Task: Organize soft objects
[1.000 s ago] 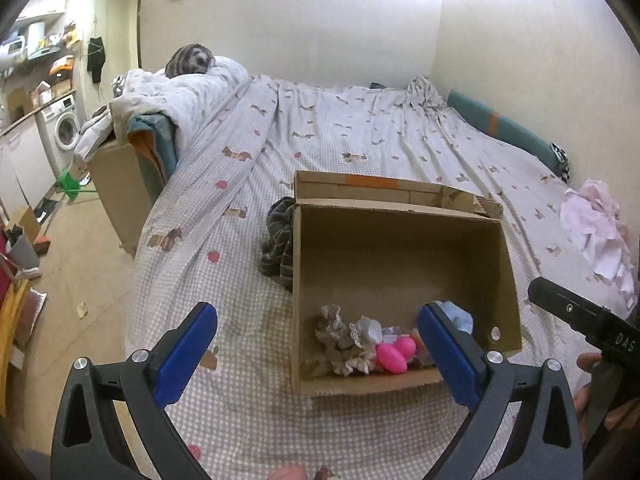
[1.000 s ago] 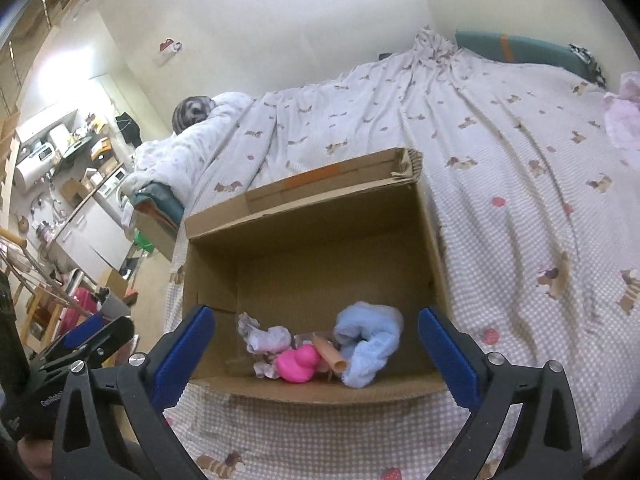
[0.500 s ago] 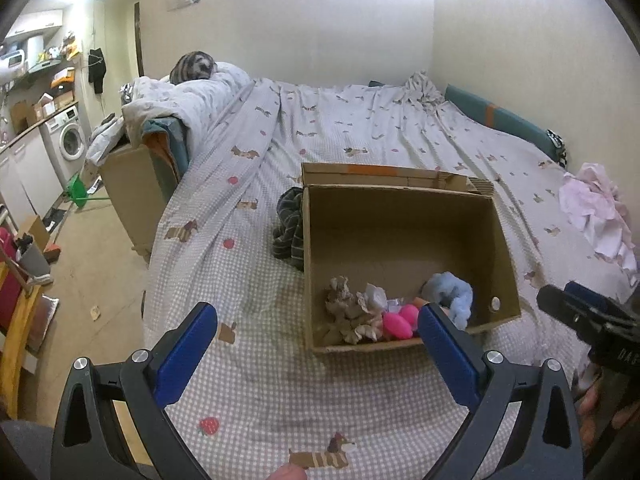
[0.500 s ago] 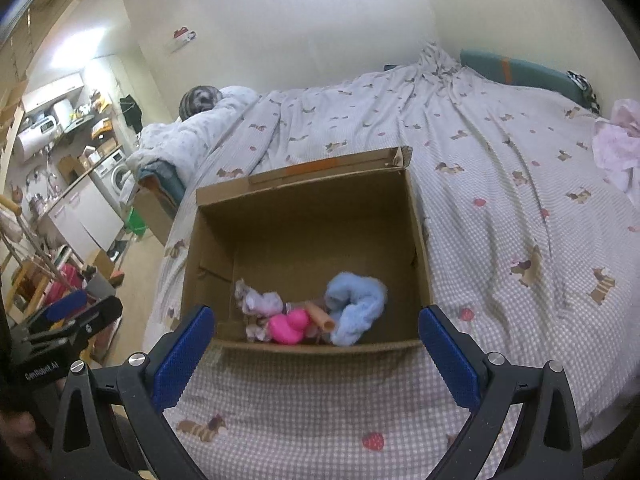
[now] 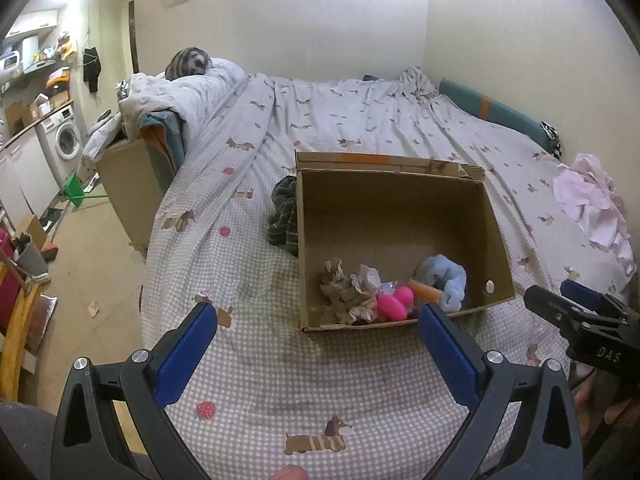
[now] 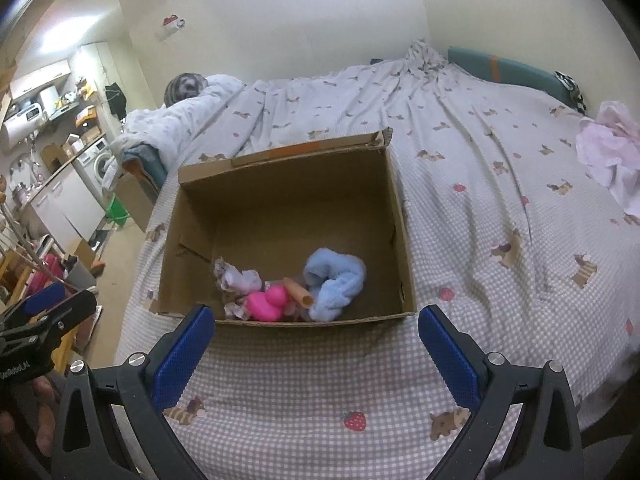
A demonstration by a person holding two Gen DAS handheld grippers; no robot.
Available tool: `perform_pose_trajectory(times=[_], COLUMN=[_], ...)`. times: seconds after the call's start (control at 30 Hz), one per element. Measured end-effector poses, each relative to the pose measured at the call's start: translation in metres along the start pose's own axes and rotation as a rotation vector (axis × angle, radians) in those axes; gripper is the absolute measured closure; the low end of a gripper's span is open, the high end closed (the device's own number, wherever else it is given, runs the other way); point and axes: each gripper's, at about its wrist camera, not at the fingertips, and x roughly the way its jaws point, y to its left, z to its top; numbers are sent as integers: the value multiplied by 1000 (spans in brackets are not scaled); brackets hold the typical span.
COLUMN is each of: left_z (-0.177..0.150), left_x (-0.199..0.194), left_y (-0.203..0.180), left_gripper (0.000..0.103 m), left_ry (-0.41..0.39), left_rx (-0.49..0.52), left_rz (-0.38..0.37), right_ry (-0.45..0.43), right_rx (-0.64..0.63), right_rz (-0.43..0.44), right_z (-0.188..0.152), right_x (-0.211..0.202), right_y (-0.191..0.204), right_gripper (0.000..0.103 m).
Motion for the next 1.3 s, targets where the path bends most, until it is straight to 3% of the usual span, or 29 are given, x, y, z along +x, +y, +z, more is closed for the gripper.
perform_pose_trajectory(times=[0.3, 1.3], left_z=[-2, -5], left_x=[7, 7], left_y=[1, -5], left_gripper=[3, 3], left_ry=[29, 17], left_rx=[-8, 1], left_rz=[-9, -3], right_ry=[11, 15], right_rx=[-22, -27], right_rz=[-11, -12], right_z=[-1, -3], right_x=[4, 7], right_y=[5, 6], right_gripper=[0, 0])
